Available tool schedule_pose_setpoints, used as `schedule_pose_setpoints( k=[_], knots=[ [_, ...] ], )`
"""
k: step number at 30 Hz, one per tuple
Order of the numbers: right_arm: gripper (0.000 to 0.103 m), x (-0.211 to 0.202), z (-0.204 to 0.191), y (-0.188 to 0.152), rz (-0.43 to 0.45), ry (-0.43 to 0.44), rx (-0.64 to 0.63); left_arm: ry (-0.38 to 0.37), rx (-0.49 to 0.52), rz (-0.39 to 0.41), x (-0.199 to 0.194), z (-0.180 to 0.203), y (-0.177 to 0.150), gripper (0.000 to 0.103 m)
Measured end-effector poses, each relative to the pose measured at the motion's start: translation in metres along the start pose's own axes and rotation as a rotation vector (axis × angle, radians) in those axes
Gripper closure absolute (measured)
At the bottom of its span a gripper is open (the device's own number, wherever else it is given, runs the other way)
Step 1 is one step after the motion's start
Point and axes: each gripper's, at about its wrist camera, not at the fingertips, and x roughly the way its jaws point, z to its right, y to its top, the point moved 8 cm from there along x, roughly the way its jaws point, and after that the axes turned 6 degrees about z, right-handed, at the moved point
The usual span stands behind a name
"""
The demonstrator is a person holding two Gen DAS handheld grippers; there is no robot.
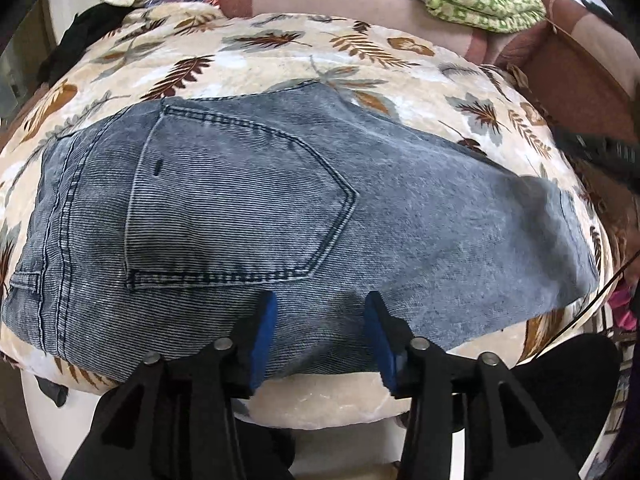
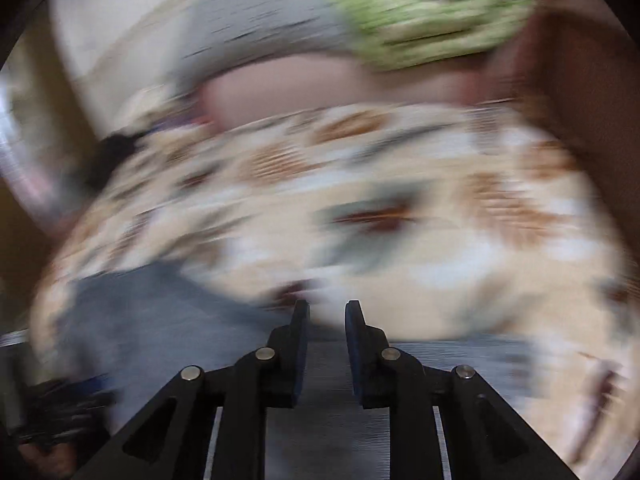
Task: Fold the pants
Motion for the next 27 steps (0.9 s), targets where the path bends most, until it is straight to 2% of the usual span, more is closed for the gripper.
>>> schedule_pose_setpoints(
  k=[4,7,13,16,17,20,22,24,27],
  knots=[
    [0.083,0.053,-0.058,0.003,-0.100,0.136,-0.083,-0.003,0.016,0.015,-0.002,0.002,-0.002,0.055],
    [0.083,0.097,-0.083,0.003,-0.183,0.190,-0.106,-0.023,0.021,0.017,-0.005,0.002,-0.003,0.055],
    [0.083,0.152,-0.100,-0.002,-0.323,0.249,-0.164,-0.060,0.028,0.026,-0.008,0.003,-0.006,0.055],
    [0.083,0.168,-0.099,-0.003,-0.363,0.251,-0.186,-0.073,0.026,0.028,-0.008,0.002,-0.006,0.055],
    [0.081,0.171,-0.100,-0.004,-0.377,0.262,-0.187,-0.080,0.023,0.028,-0.008,0.001,-0.005,0.055],
    [0.061,0.177,-0.103,-0.005,-0.399,0.285,-0.183,-0.097,0.012,0.026,-0.007,-0.001,-0.002,0.055],
    [0.058,0.174,-0.102,0.000,-0.382,0.241,-0.225,-0.104,0.011,0.023,-0.007,-0.001,-0.002,0.055],
    [0.054,0.166,-0.103,0.008,-0.356,0.262,-0.224,-0.105,0.012,0.024,-0.007,-0.001,-0.001,0.055],
    [0.051,0.168,-0.099,0.008,-0.387,0.256,-0.208,-0.100,0.017,0.024,-0.006,0.001,-0.001,0.055]
  ],
)
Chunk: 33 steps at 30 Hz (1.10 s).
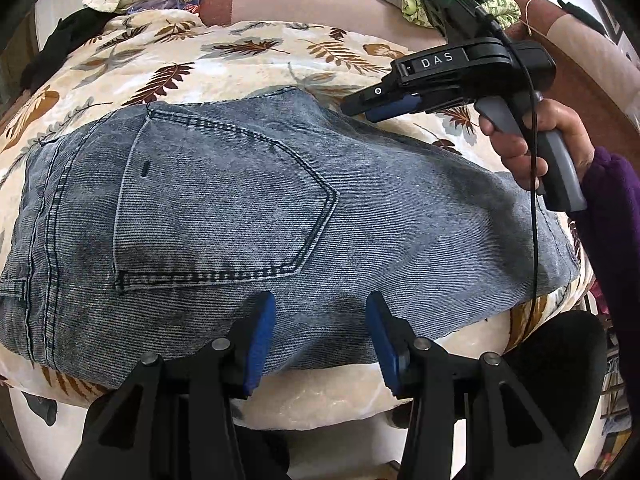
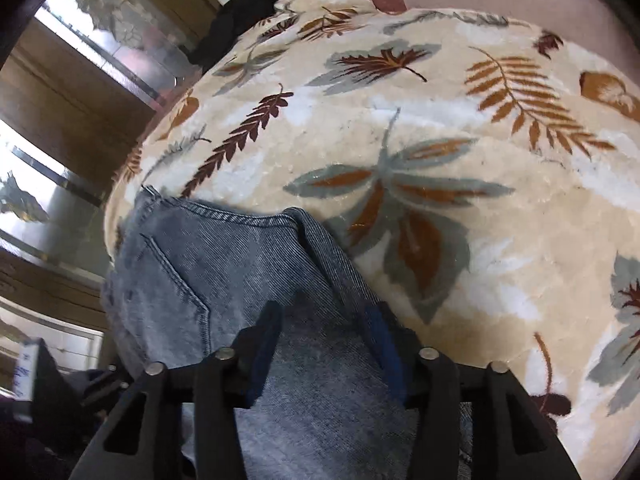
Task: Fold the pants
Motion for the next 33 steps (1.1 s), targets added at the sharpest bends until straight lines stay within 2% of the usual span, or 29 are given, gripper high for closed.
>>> schedule_pose_setpoints(
  k=[3,8,12,14,16,17,19,25,30,33],
  knots=[
    [0.051,0.008,0.007,-0.005,-0.052,-0.015,0.009,0.001,-0.001,-0.002,0.001,0.000,0.000,0.055],
    [0.051,0.008,0.015,-0.011,-0.082,0.055,0.055,0.005,0.006,-0.007,0.003,-0.002,-0.001,0.055],
    [0.051,0.003,0.008,-0.021,-0.130,0.112,0.046,0.011,0.006,-0.011,0.005,-0.003,-0.001,0.055],
    [0.053,0.006,0.010,-0.022,-0.138,0.091,0.045,0.019,0.012,-0.011,0.006,-0.002,-0.001,0.055],
    [0.068,0.008,0.015,-0.020,-0.138,0.063,0.055,0.021,0.014,-0.015,0.007,-0.002,0.000,0.055],
    [0.087,0.007,0.018,-0.019,-0.128,0.038,0.047,0.019,0.011,-0.015,0.006,-0.002,0.000,0.055],
    [0.099,0.003,0.017,-0.016,-0.099,0.009,0.030,0.016,0.001,-0.021,0.005,-0.003,0.000,0.055],
    [0.101,-0.015,-0.005,-0.001,-0.024,-0.118,-0.068,0.032,-0.006,-0.026,0.006,-0.002,0.007,0.055],
    [0.101,-0.022,0.004,0.004,0.018,-0.173,-0.050,0.044,0.000,-0.002,0.003,0.002,0.015,0.055],
    [0.101,-0.007,0.015,-0.005,0.026,-0.187,0.011,0.077,0.026,-0.031,0.014,0.002,0.007,0.053]
  ],
)
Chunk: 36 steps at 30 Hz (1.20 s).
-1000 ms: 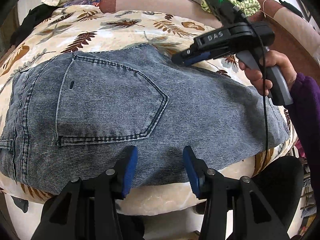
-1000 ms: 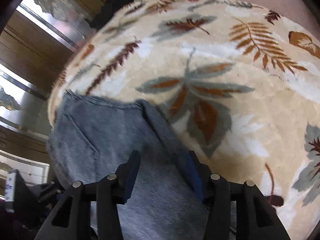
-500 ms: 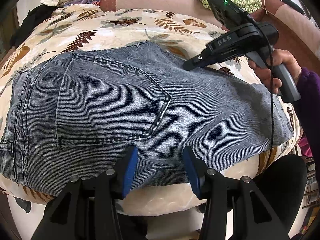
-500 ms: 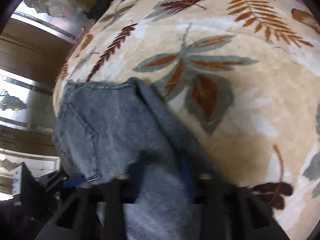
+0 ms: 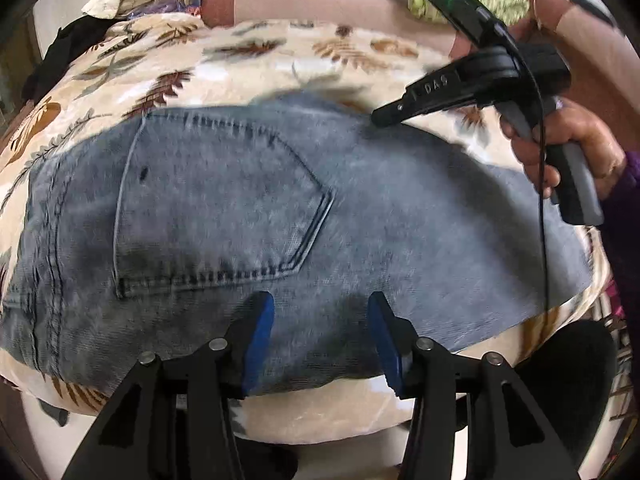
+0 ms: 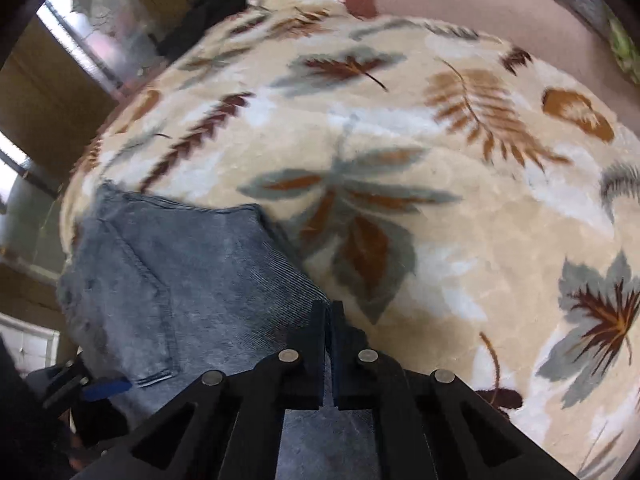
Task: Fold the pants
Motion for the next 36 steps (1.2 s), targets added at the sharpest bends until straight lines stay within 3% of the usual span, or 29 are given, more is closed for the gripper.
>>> schedule_pose_setpoints(
  k=[3,7,13,17,20,24,27,32,34,36],
  knots=[
    [0.099,-0.010,0.005,-0.002,0.079,0.033,0.090,0.022,0.038,0.014,-0.001,0.003,-0.003,0.053],
    [0.098,-0.061,0.012,-0.017,0.243,0.053,0.160,0.022,0.025,0.015,-0.011,0.004,-0.002,0.053],
    [0.098,-0.100,0.033,-0.087,0.255,0.007,0.281,0.029,0.064,0.037,-0.016,0.022,0.001,0.053],
    [0.098,-0.095,0.062,-0.123,0.218,-0.116,0.376,0.075,0.086,-0.003,0.002,0.028,-0.006,0.053],
    [0.097,-0.089,0.091,-0.129,0.260,-0.254,0.366,0.128,0.146,-0.004,0.009,0.031,-0.009,0.050],
    [0.097,-0.110,0.109,-0.141,0.327,-0.189,0.523,0.147,0.149,-0.030,0.000,0.033,-0.011,0.049],
    [0.097,-0.153,0.109,-0.153,0.447,-0.209,0.507,0.125,0.132,-0.011,-0.018,0.036,-0.009,0.049],
    [0.097,-0.209,0.119,-0.202,0.578,-0.146,0.636,0.072,0.157,0.032,-0.032,0.066,-0.002,0.044],
    [0.097,-0.212,0.119,-0.217,0.575,-0.167,0.667,0.071,0.166,0.025,-0.027,0.075,0.000,0.032],
    [0.094,-0.204,0.117,-0.231,0.530,-0.156,0.684,0.071,0.171,0.011,-0.017,0.082,0.002,0.032]
  ],
)
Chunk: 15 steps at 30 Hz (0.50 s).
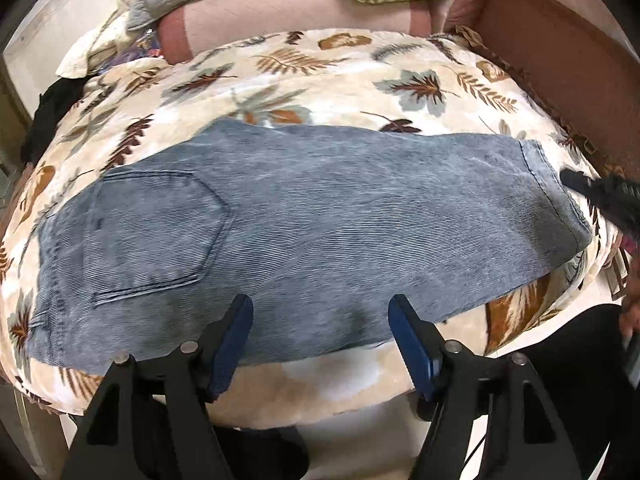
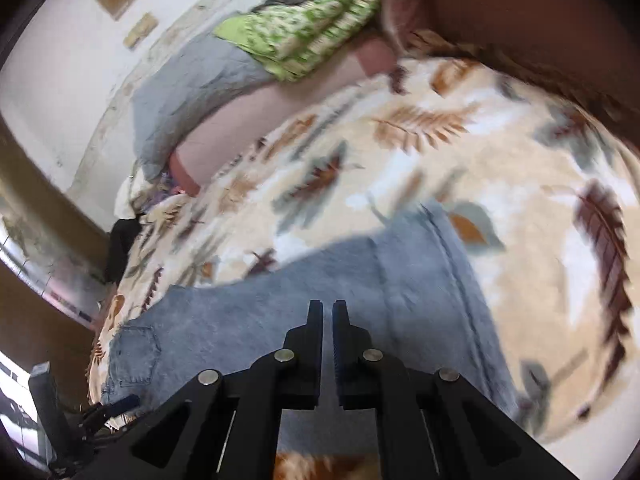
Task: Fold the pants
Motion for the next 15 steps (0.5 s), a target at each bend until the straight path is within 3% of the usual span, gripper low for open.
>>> schedule_pose_setpoints(
  k=[4,7,12,15],
  knots=[
    [0.094,0.010,0.003,-0.020,-0.047,-0.032,-0.016,0.006,-0.031,-0.070,0.025,0.006,-0.002,0.032],
    [0.094,0.024,0.016,-0.034,-0.111,-0.089,-0.016,0.062,-0.059,-0.143,0.043,-0.001,-0.012,0.030],
    [0.094,0.034,0.026,-0.037,-0.136,-0.089,0.014,0.106,-0.059,-0.124,0.048,-0.005,-0.012,0.012],
    [0.094,0.036,0.028,-0.036,-0.142,-0.075,0.029,0.098,-0.071,-0.118,0.050,-0.007,-0.013,0.008]
  ],
)
